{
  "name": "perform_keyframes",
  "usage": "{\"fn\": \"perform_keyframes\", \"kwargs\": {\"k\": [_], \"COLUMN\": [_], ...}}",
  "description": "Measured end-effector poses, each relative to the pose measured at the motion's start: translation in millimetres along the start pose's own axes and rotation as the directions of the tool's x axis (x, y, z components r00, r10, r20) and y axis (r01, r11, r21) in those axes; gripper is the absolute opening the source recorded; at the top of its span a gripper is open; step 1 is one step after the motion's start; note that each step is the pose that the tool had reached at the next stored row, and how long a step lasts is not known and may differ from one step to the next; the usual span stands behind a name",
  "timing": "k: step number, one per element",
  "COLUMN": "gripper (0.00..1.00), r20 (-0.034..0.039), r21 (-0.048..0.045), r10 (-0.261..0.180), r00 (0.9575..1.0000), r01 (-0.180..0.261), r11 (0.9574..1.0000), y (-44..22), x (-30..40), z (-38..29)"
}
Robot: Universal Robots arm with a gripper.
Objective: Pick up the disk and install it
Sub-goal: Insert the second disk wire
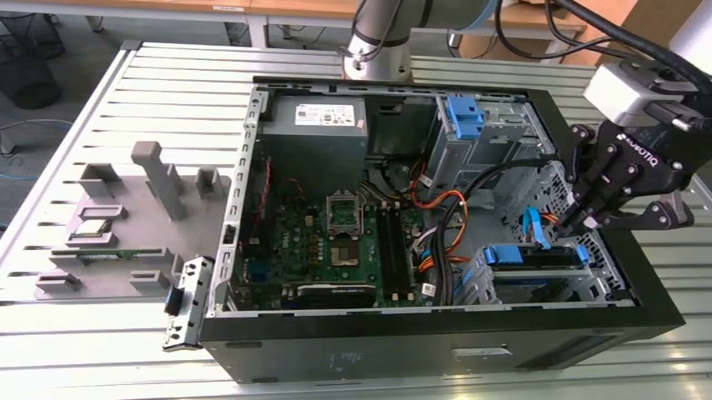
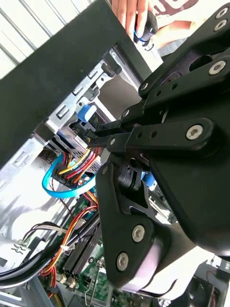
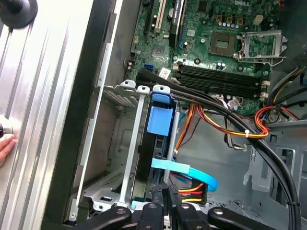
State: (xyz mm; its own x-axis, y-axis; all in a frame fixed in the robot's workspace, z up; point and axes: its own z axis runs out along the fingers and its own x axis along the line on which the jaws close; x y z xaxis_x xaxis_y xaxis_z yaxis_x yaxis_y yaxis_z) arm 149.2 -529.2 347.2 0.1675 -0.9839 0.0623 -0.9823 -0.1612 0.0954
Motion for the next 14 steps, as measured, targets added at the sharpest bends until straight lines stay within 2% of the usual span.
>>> {"fn": "perform_keyframes", "kwargs": {"k": [2,6,14], "gripper": [0.16,0.16,0.16], "r20": [-0.0021,-0.0029,0.0019], "r21": [0.0135,0.0228,0.0218], "r10": [0.001,0.011,0.064], "r00": [1.0000,0.9999,0.9979], "r01": [-0.001,-0.011,-0.064], "r11": [0.9999,0.9997,0.9977], "y": [3.2,4.0,5.0], "x": [-0.3,-0.2,0.3], "z": [0.5,1.1,2.9]}}
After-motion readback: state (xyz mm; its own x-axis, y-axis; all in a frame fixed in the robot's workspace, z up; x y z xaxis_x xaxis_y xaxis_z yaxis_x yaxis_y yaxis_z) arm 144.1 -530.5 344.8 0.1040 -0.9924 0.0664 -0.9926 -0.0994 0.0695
